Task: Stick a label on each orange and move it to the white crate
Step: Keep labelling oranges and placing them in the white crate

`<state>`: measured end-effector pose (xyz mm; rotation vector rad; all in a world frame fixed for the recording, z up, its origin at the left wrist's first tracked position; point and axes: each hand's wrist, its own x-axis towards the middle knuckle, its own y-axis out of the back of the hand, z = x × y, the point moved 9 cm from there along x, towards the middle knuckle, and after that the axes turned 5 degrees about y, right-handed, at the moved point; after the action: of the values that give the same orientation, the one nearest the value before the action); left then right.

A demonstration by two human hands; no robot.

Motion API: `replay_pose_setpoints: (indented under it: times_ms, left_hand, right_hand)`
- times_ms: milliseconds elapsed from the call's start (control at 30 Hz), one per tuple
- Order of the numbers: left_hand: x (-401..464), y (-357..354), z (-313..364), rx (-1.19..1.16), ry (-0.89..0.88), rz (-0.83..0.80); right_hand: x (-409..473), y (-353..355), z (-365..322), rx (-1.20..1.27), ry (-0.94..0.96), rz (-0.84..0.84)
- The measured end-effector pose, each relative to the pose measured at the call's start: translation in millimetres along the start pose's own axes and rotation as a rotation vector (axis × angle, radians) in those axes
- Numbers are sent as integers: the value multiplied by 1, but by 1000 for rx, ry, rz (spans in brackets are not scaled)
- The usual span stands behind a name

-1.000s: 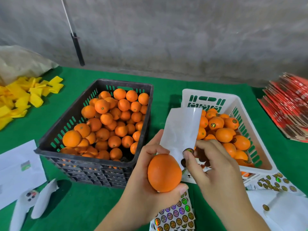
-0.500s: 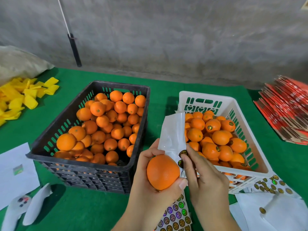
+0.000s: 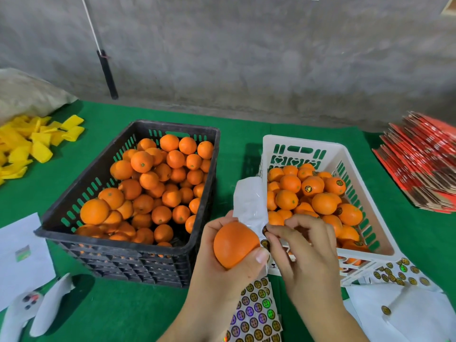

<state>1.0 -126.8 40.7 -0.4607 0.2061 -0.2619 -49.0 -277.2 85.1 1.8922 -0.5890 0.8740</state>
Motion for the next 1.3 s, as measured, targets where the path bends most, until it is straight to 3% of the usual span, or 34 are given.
replay_pose_setpoints:
  times_ms: [67, 167, 233, 333, 533, 600, 733, 833, 900, 967, 1033, 1100, 1167, 1233, 1300]
  left_hand:
    - [1, 3, 4, 90, -24, -21]
    - [1, 7, 18, 430, -154, 4]
    - [-1, 4, 26, 631, -299, 3]
    - [-12, -15, 35, 825, -572, -34]
    - [-18, -28, 37, 991, -783, 44]
    - [-16, -21, 36, 932, -736, 72]
    - [-16, -12, 36, 938, -750, 83]
    - [-16, -17, 59, 845, -828, 164]
    - [9, 1, 67, 417, -565, 184]
    - [39, -2, 40, 46, -192, 51]
    - [38, -1, 28, -60, -36, -14]
    - [27, -1, 35, 50, -136, -125]
    - [17, 6, 30, 225, -225, -192]
    - [26, 21, 27, 312, -242, -78]
    - [32, 24, 35, 322, -250, -30]
  right_hand:
    - [8, 6, 2, 166, -113, 11]
    - [25, 21, -2, 498, -288, 46]
    - [37, 16, -24, 634, -286, -107]
    - [43, -2, -52, 557, -194, -411]
    - [40, -16, -54, 279, -188, -719]
    - [37, -16, -52, 239, -251, -780]
    - [20, -15, -29, 281, -547, -865]
    - [-2, -31, -32, 713, -820, -834]
    - [-4, -34, -27, 843, -848, -694]
    - [-4, -34, -21, 856, -811, -596]
    - [-5, -37, -22, 984, -823, -539]
    - [-8, -42, -22, 1081, -816, -532]
    - [-12, -43, -14, 1020, -773, -598]
    - [-12, -37, 0, 911, -711, -664]
    - [-1, -24, 26, 829, -715, -574]
